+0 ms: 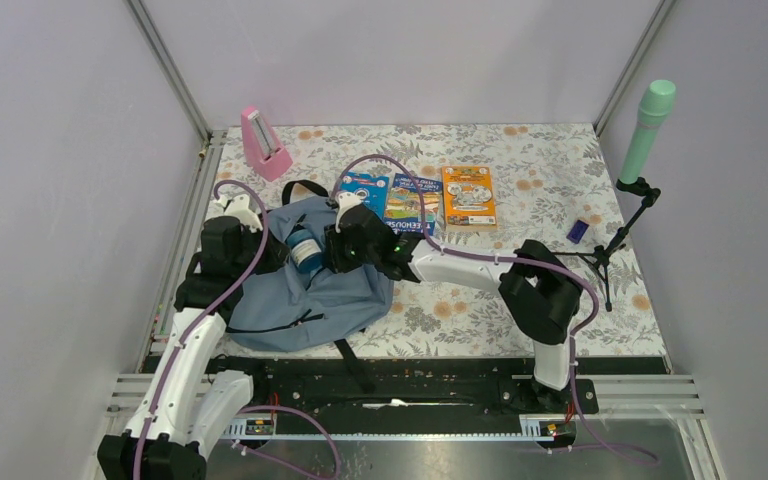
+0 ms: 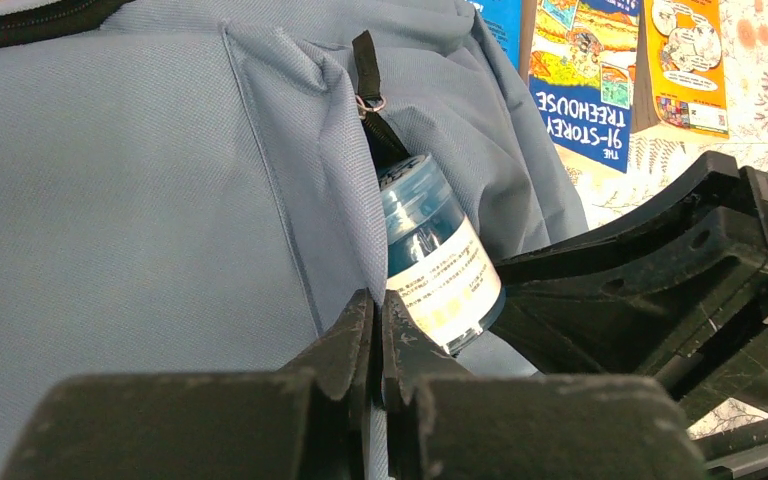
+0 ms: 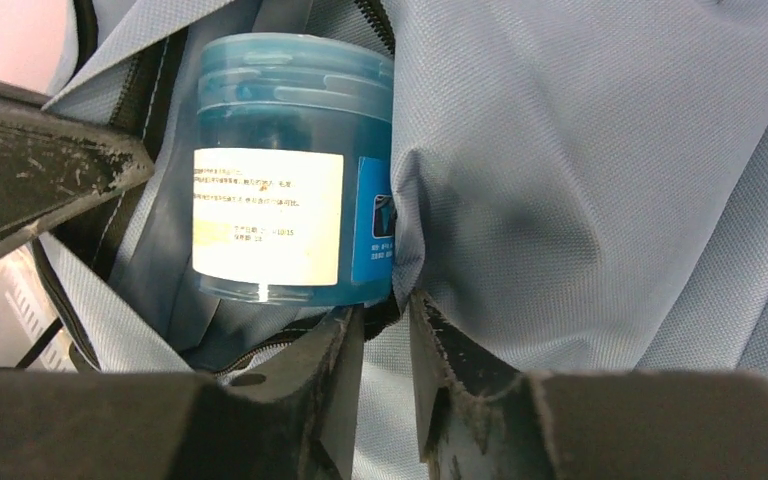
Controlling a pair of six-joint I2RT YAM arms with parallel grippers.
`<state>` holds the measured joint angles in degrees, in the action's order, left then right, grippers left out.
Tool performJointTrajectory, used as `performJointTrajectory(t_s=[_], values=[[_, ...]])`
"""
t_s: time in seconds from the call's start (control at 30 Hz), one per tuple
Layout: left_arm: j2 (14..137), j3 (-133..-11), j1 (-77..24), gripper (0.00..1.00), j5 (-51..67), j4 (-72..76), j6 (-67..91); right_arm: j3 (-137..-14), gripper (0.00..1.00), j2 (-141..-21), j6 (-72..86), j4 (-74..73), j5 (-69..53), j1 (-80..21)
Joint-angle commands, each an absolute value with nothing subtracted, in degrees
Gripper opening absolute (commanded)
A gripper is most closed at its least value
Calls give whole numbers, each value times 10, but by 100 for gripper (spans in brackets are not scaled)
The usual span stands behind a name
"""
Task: Pack the student bag
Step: Place the stationery in the student bag.
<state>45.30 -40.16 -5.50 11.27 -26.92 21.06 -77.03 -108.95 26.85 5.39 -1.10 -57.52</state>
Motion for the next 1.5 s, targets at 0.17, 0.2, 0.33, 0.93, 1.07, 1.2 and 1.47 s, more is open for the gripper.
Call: performJointTrajectory(t_s=[0.17, 0.2, 0.33, 0.93, 1.07, 1.2, 1.47], values=[[447, -442, -52, 0, 120, -202, 220, -816, 0, -1087, 283, 19, 43, -572], [447, -442, -51, 0, 119, -202, 220, -815, 0, -1076, 280, 19, 47, -571], [446, -443, -50, 0, 112, -205, 220, -809, 0, -1018, 258, 29, 55, -572], [454, -444, -49, 0, 180, -161, 229, -838, 0, -970, 210, -15, 75, -597], [478, -509, -67, 0, 224, -108, 247, -850, 0, -967, 192, -39, 75, -597], [528, -573, -120, 0, 251, -86, 230, -815, 0, -936, 196, -40, 82, -613], [617, -561, -150, 0, 265, -152, 205, -699, 0, -853, 255, 46, 108, -651]])
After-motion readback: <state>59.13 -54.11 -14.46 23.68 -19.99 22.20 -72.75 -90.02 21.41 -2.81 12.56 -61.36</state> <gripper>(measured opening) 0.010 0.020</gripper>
